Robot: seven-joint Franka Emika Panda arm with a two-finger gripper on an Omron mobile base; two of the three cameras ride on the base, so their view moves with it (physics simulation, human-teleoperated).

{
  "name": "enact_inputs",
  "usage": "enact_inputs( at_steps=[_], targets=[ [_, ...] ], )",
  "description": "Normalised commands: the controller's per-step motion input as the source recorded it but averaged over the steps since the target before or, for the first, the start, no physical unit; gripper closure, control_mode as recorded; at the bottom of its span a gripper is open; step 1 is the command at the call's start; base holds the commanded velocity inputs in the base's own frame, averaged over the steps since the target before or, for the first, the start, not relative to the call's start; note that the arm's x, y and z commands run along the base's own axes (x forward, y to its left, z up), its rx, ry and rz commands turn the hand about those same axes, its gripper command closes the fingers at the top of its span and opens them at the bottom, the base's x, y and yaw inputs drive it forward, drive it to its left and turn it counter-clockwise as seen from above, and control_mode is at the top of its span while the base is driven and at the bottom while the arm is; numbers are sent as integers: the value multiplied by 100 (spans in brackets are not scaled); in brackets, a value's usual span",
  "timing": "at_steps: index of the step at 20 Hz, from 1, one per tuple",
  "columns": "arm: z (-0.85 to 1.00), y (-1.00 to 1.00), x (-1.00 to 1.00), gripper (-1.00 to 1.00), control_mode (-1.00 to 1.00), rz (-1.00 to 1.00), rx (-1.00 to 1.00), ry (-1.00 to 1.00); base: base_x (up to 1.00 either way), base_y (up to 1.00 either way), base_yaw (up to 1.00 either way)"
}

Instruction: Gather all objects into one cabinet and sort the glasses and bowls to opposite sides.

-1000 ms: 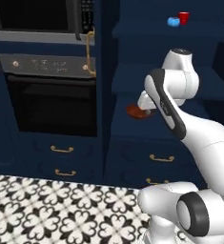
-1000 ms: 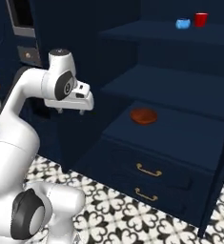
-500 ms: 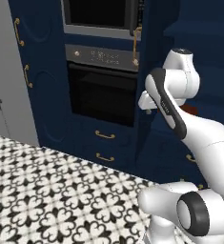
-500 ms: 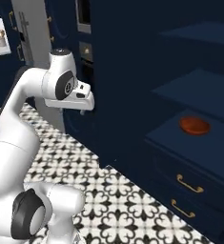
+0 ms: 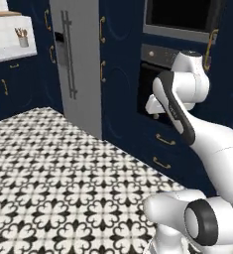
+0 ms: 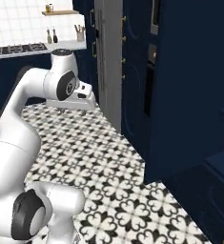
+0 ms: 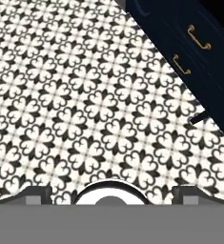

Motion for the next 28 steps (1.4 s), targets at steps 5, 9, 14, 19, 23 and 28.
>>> enact_inputs(
  at_steps=[5,9,14,19,23,28],
  targets=[
    [0,0,0,-100,100,0,0,0,38,12,50],
    [0,0,0,-100,100,0,0,0,99,2,15],
    [0,0,0,-100,100,0,0,0,100,-1,52],
    [0,0,0,-100,100,0,0,0,92,-7,73],
    [0,0,0,-100,100,0,0,0,79,-6,77],
    [0,0,0,-100,100,0,0,0,95,-10,41]
  ],
)
